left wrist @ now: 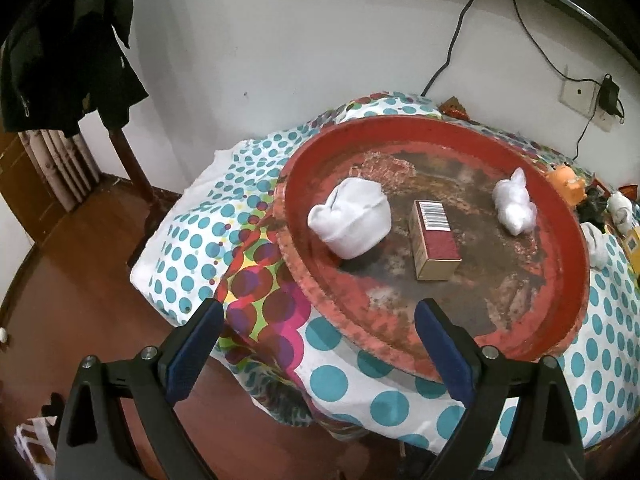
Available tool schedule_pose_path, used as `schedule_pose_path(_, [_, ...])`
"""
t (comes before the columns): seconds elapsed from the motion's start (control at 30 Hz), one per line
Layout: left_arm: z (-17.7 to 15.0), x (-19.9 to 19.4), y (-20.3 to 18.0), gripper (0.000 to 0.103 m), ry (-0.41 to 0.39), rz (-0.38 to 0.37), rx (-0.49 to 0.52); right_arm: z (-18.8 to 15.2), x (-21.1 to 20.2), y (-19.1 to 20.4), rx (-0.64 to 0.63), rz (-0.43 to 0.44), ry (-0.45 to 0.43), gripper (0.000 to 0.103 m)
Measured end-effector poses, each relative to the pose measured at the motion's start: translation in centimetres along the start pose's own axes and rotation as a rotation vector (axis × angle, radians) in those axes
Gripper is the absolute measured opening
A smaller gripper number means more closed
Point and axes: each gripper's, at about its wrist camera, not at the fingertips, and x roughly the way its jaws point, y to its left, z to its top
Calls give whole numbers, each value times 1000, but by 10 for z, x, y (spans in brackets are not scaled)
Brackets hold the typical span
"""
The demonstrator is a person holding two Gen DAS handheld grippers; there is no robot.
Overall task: Organize objects
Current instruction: 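Carry the yellow medicine box onto the red tray and open the right gripper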
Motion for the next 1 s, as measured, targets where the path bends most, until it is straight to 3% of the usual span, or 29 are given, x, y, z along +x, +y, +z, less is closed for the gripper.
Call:
schedule_pose_path(0.13, [1,-2,8,96,-1,-16,-42,14,-1,39,-60,51,-18,52])
schedule_pose_path(0.57, [3,4,29,96,14,47,-85,47,21,166,-237,167,-18,52])
schedule_pose_path(1.0, [2,11,43,96,30,48,-117,51,59,226,-276,186,65,52])
